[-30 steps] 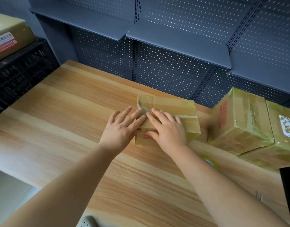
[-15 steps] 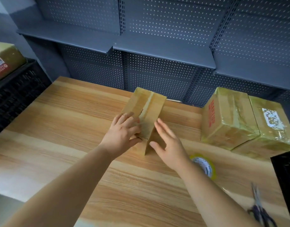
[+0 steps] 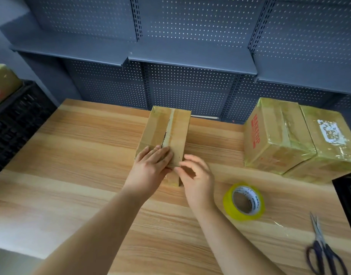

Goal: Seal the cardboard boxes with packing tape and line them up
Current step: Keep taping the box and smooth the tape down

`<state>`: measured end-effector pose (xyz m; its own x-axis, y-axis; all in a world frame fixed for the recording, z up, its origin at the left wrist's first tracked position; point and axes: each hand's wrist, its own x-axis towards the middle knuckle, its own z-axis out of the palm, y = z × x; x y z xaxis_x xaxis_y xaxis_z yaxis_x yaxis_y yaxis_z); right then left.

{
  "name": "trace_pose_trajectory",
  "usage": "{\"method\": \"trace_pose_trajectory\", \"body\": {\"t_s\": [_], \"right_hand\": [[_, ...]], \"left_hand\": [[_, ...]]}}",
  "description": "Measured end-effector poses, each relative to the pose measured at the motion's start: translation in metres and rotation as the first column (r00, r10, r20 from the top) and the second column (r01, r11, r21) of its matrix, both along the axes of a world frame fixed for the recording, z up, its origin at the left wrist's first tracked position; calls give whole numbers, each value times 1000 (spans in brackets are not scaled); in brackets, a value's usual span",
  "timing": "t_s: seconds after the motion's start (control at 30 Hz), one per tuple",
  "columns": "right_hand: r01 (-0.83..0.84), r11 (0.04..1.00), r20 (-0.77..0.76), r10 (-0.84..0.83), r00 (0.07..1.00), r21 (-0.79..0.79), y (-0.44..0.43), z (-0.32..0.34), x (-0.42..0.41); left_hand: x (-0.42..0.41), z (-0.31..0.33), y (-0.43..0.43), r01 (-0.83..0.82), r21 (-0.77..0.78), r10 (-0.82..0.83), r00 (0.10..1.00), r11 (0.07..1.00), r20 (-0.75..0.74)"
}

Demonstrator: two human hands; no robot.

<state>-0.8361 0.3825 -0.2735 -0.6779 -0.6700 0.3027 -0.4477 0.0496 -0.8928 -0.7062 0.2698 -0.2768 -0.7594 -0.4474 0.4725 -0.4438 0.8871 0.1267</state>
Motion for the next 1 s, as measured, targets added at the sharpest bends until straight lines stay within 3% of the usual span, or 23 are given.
{"method": "trace_pose_trajectory", "body": {"t_s": [0.07, 0.2, 0.3, 0.4, 0.57, 0.73, 0.9, 1.0], "right_hand": [[-73, 990, 234, 44, 971, 118, -1, -3, 2], [-190, 959, 33, 187, 982, 210, -6, -26, 22], [-169, 933, 33, 168, 985, 317, 4, -48, 38], [-247, 839, 28, 267, 963, 485, 24, -59, 31], [-297, 923, 325, 211, 922, 243, -1, -25, 13], [-297, 878, 145, 261, 954, 376, 8, -12, 17], [-363, 843, 295, 258, 920, 397, -1, -1, 3], [-383, 781, 254, 291, 922, 494, 3, -19, 10]], "left_hand": [[1, -4, 0, 1, -33, -1, 1000, 999, -14], [-3, -13, 5, -36, -81, 36, 999, 996, -4], [-4, -15, 5, -59, -89, 59, 998, 994, 3], [-3, -14, 5, -61, -114, 63, 998, 992, 12], [-5, -15, 6, -83, -109, 85, 996, 991, 10], [-7, -11, 7, -95, -93, 99, 994, 991, 44], [-8, 3, 4, -64, -16, 64, 996, 998, 65], [-2, 2, -3, -59, 7, 56, 978, 998, 201]]}}
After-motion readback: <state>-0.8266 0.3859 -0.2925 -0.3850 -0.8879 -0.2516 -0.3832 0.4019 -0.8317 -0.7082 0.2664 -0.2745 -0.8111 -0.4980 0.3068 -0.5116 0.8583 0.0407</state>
